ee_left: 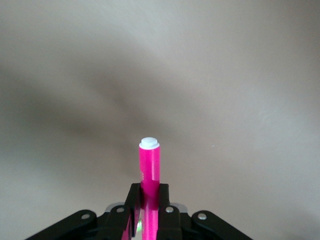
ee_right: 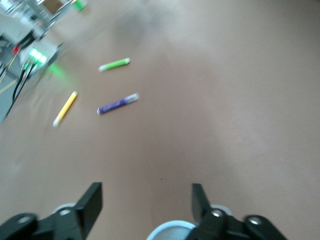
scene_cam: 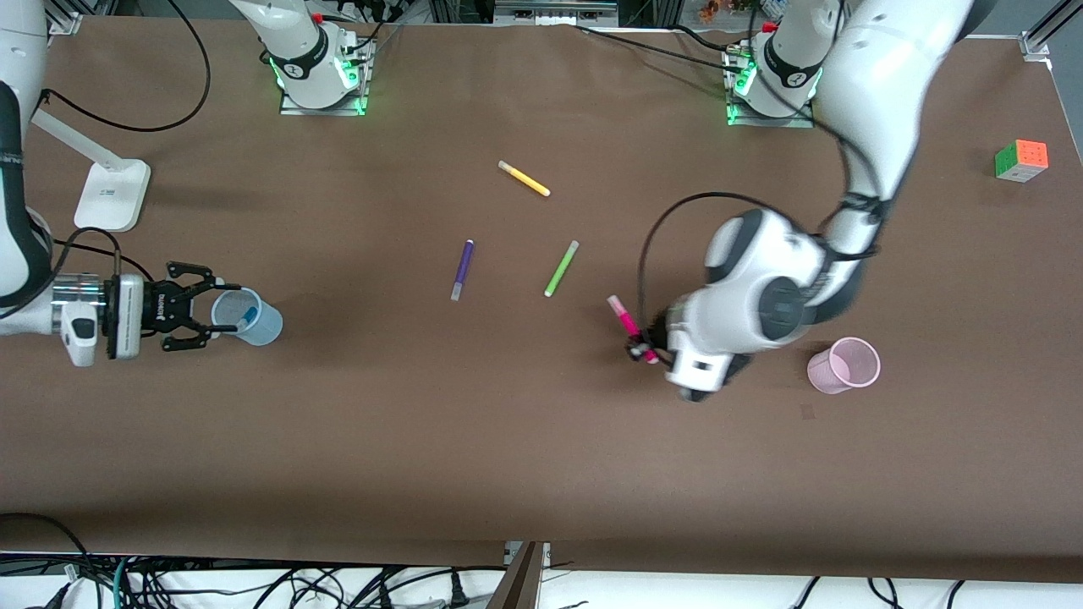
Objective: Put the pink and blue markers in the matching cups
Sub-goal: 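Carry the pink marker over the pink cup while the right gripper withdraws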
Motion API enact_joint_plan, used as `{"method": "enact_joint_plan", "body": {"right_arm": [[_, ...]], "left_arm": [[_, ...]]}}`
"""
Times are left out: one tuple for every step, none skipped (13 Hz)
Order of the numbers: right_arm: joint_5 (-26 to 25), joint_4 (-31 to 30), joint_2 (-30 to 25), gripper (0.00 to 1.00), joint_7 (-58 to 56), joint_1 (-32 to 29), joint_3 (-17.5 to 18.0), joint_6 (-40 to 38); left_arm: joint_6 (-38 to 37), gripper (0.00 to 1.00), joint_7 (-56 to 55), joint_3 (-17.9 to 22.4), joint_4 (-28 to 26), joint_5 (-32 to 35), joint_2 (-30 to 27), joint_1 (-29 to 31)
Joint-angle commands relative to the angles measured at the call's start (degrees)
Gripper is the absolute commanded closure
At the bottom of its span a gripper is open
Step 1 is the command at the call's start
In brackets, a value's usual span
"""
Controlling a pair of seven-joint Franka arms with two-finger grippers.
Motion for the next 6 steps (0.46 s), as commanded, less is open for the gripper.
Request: {"method": "enact_joint_plan", "body": {"right_arm": [[-2.0, 5.7, -1.2, 0.0, 14.0, 0.8, 0.8, -2.4], [-3.5, 8.3, -1.2, 0.0, 20.2, 1.6, 0.9, -3.1], [-4.7, 11.2, -1.3, 0.0, 25.9, 2.5, 0.8, -4.4], [-7.0, 14.4, -1.3, 0.0, 31.2, 3.8, 0.8, -6.0], [-10.1, 17.5, -1.3, 0.0, 36.9, 4.7, 0.9, -7.8], [-13.3, 20.5, -1.6, 0.0, 42.9, 6.5, 0.8, -9.8]], "left_arm": [[-6.4, 1.0, 0.4, -1.0, 1.6, -6.8, -2.4, 6.4], [-8.8, 1.0, 0.8, -1.0, 3.0, -9.6, -2.5, 9.5], [-11.6, 1.0, 3.1, -0.9, 4.5, -13.0, -2.4, 12.3], [-14.2, 1.0, 5.9, -0.7, 5.3, -16.3, -2.3, 16.3], [-15.9, 1.0, 9.5, -0.7, 5.2, -19.7, -2.2, 20.2], [-17.8, 1.0, 13.4, -0.6, 4.8, -22.0, -1.9, 23.5]]}}
